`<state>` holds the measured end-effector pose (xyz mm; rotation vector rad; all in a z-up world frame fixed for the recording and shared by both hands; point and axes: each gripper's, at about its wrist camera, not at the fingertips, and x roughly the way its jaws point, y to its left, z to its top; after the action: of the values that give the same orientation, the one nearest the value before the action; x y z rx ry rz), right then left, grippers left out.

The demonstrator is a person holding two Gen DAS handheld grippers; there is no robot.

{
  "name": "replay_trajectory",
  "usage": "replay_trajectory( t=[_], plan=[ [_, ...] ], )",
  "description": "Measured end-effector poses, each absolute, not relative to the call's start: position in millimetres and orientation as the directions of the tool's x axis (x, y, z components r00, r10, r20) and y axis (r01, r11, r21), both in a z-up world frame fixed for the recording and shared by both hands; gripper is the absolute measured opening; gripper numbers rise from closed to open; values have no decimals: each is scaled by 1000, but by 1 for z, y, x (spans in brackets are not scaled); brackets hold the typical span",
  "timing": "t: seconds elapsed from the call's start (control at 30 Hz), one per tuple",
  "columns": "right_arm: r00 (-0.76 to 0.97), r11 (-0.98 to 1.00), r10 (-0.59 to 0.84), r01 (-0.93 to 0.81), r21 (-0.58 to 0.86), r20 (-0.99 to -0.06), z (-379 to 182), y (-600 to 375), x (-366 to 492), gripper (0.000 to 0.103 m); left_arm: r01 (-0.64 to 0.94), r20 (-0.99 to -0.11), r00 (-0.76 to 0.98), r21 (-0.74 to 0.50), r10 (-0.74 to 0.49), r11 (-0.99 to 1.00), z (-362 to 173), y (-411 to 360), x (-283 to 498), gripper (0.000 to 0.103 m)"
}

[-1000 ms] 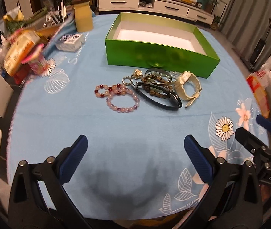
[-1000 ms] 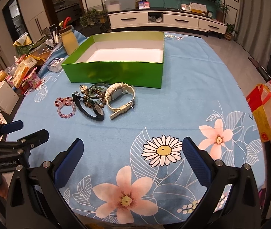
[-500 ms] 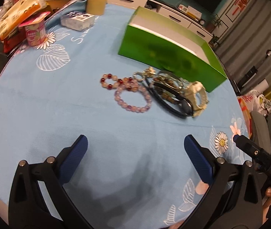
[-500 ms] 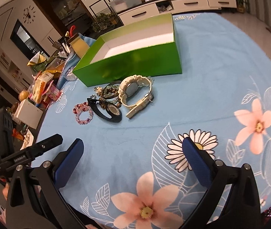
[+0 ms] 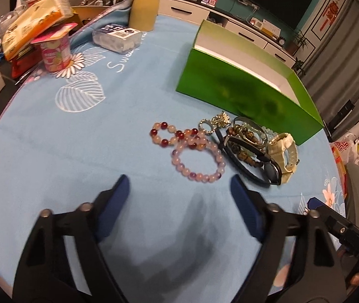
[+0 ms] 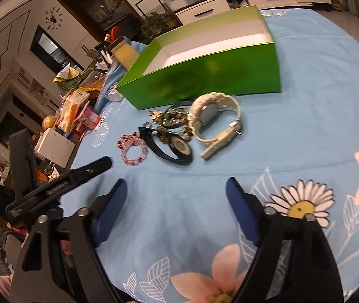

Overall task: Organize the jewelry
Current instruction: 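Grasp the pink beaded bracelet with the left tool while the right tool grasps the black band watch, then carry the pink bracelet and black watch over the green box and open both tools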

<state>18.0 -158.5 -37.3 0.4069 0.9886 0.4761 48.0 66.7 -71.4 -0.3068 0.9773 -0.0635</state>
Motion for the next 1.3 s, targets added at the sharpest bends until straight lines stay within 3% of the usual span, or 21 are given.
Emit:
replay_trajectory(
  t=[0.03,0.13,0.33,0.47,0.67,0.73,0.8,1.03,1.3],
  plan=[
    [461,820,560,-192,539,-688,-39,-159,21,73,-82,-809,556,-281,-190,956,-74,65,51,66],
    [453,801,581,-174,572,-676,-45,-157,31,64,-81,-813,553,-273,-185,959,-80,62,60,57],
    [447,809,575,-184,558,-685,-54,-143,45,53,-67,-809,566,-241,-162,968,-85,56,71,53],
    [457,832,545,-196,519,-703,-58,-133,56,51,-45,-806,574,-212,-149,976,-86,51,75,49],
    [476,870,491,-235,433,-729,-60,-117,66,46,-35,-801,582,-199,-142,979,-87,54,80,27],
    [488,883,469,-246,399,-736,-61,-113,66,42,-30,-801,581,-198,-144,980,-88,55,80,13],
    [497,895,446,-254,367,-744,-61,-110,67,36,-17,-799,582,-197,-151,980,-89,55,79,9],
    [534,910,414,-270,315,-737,-56,-110,60,8,7,-790,580,-241,-200,971,-86,53,69,7],
    [586,904,426,-301,303,-689,-29,-116,36,7,50,-742,630,-255,-229,966,-56,49,51,7]
  ],
)
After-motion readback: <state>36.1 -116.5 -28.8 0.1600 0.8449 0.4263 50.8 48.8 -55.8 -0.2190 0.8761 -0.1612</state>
